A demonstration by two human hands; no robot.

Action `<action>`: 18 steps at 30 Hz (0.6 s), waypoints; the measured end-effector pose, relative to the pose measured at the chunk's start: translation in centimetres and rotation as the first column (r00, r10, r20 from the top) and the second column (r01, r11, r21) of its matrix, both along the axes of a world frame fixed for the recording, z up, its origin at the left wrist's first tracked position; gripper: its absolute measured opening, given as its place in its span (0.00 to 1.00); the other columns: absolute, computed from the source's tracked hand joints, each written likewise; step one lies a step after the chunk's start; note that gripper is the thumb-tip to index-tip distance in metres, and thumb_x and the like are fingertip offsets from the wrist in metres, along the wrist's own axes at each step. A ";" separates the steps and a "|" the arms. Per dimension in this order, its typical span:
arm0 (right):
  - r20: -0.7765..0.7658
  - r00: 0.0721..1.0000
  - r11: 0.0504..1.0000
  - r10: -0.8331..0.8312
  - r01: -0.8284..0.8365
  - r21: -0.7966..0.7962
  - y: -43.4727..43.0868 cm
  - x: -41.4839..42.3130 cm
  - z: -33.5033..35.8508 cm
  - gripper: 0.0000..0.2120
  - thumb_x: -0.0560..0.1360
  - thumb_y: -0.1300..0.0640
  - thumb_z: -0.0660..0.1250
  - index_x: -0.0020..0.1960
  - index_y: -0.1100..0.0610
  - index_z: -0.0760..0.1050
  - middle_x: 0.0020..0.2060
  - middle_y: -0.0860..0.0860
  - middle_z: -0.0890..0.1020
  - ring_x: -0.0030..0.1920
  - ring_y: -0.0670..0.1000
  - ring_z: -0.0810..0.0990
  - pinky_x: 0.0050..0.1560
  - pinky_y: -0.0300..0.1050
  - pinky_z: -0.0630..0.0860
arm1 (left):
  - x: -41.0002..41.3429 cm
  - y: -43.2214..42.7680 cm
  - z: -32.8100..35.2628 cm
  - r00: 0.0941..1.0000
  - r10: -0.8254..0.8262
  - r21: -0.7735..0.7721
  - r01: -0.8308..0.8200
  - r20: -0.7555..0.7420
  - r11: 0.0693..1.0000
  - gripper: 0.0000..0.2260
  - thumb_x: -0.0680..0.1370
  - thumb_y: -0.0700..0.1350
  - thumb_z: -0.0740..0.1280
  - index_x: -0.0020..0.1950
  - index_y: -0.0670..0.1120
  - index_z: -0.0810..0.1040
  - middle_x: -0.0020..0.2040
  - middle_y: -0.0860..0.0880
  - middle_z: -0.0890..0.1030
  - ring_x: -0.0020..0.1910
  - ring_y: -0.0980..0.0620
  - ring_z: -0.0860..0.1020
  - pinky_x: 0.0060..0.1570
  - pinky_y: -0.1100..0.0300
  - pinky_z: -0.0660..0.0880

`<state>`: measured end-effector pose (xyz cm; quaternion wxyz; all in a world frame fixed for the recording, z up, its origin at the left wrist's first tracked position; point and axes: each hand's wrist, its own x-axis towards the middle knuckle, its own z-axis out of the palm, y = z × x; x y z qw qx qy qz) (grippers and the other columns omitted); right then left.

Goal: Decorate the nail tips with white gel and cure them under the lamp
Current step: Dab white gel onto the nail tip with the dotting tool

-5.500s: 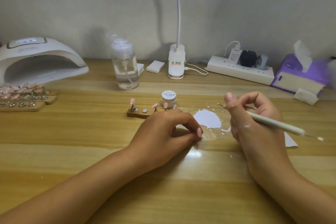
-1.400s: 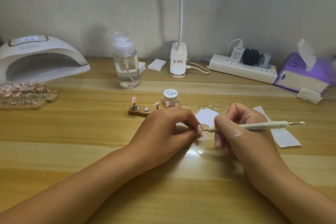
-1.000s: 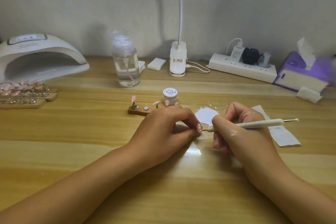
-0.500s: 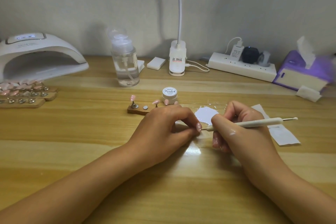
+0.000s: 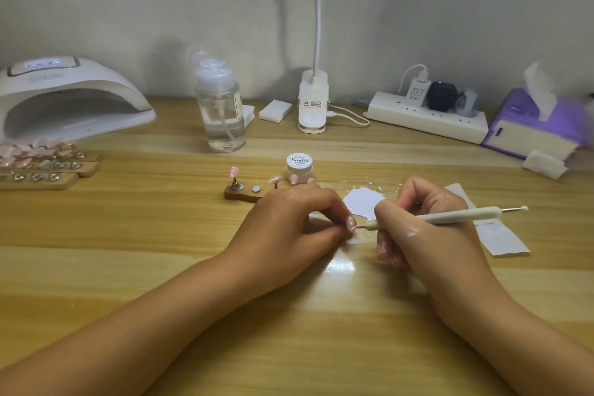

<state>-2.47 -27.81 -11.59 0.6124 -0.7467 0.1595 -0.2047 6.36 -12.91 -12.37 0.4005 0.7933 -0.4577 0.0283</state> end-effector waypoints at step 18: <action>0.069 0.998 0.999 -0.011 0.007 0.051 -0.2 -0.1 -0.1 0.14 0.69 0.63 0.67 0.29 0.53 0.66 0.19 0.56 0.75 0.19 0.47 0.69 0.21 0.33 0.64 | -0.1 -0.1 0.1 1.000 0.010 -0.003 -0.010 0.004 1.000 0.04 0.74 0.43 0.74 0.43 0.52 0.83 0.35 0.65 0.77 0.34 0.73 0.73 0.47 0.75 0.63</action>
